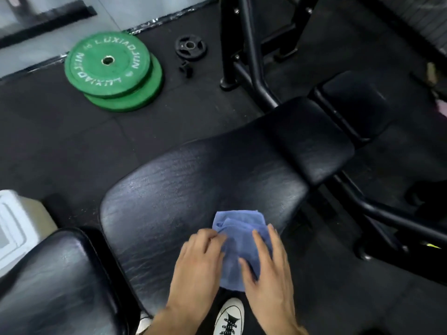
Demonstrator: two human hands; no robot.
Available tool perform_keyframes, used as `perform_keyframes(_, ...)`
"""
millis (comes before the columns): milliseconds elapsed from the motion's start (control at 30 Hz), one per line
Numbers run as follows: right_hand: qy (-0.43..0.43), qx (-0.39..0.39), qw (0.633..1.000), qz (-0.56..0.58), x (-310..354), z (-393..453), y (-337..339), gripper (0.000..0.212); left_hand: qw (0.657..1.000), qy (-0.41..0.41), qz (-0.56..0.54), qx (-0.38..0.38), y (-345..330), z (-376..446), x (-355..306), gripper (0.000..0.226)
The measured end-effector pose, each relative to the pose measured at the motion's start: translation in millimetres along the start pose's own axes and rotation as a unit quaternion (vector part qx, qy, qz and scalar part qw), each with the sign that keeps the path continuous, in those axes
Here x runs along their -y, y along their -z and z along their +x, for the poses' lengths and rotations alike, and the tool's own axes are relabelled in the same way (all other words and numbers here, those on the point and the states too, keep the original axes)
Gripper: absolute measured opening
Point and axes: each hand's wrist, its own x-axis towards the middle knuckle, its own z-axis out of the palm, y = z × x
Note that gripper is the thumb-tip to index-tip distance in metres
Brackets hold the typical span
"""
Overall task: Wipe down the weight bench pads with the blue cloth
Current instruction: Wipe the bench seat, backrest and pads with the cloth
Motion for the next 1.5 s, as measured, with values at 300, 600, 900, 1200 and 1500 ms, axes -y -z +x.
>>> perform_keyframes(300,-0.044,0.003,0.999,0.004,-5.2,23.1,-3.3,0.068,0.988,-0.059,-0.018,0.139,-33.6,31.8,3.4,0.032)
perform_keyframes(600,-0.073,-0.030,0.996,0.049,5.6,60.6,18.7,0.037,0.983,-0.116,-0.051,0.135,-25.7,83.4,-7.7,0.032)
perform_keyframes(900,0.023,0.006,0.999,-0.043,4.6,256.4,122.0,0.067,0.984,-0.078,-0.159,-0.020,-14.8,258.7,-78.0,0.032)
perform_keyframes(1200,0.103,0.017,0.982,-0.157,-43.5,459.2,143.2,0.048,0.982,-0.003,-0.187,-0.026,-55.6,438.5,-105.6,0.024)
perform_keyframes(1500,0.152,0.151,0.933,-0.291,-65.2,523.6,132.3,0.042,0.984,0.071,-0.112,0.116,-78.5,485.0,-112.7,0.038)
